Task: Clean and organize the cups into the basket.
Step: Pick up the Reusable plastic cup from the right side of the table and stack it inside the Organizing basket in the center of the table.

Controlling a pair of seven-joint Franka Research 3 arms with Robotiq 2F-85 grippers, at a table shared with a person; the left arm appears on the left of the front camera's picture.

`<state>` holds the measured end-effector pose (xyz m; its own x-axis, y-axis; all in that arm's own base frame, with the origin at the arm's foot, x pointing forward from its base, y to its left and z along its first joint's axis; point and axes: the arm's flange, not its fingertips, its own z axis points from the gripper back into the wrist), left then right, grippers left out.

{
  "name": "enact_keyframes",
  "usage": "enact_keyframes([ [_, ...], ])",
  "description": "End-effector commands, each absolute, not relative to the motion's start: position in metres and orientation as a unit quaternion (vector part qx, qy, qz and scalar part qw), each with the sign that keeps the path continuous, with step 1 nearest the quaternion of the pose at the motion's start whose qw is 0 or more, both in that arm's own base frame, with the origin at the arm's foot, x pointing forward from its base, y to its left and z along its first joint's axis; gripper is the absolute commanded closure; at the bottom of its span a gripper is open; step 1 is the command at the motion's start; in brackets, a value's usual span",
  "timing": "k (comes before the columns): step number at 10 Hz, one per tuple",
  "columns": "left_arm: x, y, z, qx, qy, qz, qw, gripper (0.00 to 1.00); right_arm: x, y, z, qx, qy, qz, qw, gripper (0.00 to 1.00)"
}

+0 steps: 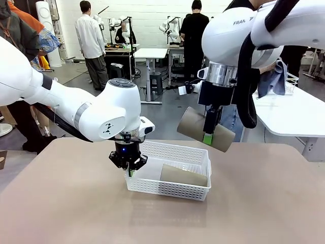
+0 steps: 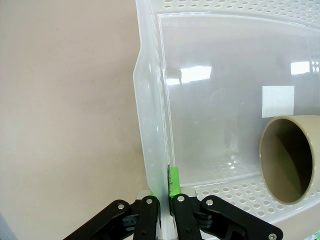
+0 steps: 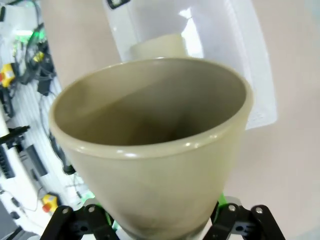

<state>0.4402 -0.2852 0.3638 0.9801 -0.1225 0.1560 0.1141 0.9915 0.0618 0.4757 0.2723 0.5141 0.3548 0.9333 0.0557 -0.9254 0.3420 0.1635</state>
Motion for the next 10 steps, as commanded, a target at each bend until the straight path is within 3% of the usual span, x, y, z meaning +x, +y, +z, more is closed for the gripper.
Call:
enact_keyframes([
  [1,0.440,-0.286,0.365,0.033,-0.086,-0.062,0.994,1.00,0.484,0.274,0.513,0.073,-0.016,0.600,0.797,0.17],
  [2,0.440,-0.286,0.365,0.033,-0.086,-0.062,0.994,1.00,0.477,0.265,0.517,0.090,-0.051,0.622,0.776,0.17],
  [3,0.440,-0.286,0.365,0.033,-0.086,-0.062,0.994,1.00,0.482,0.274,0.512,0.081,0.007,0.578,0.812,0.17],
  [7,0.440,-0.286,0.365,0.033,-0.086,-0.062,0.994,1.00,0.482,0.274,0.512,0.081,0.007,0.578,0.812,0.17],
  [10,0.440,-0.286,0.365,0.033,-0.086,-0.062,0.994,1.00,0.501,0.279,0.491,0.076,-0.010,0.619,0.782,0.17],
])
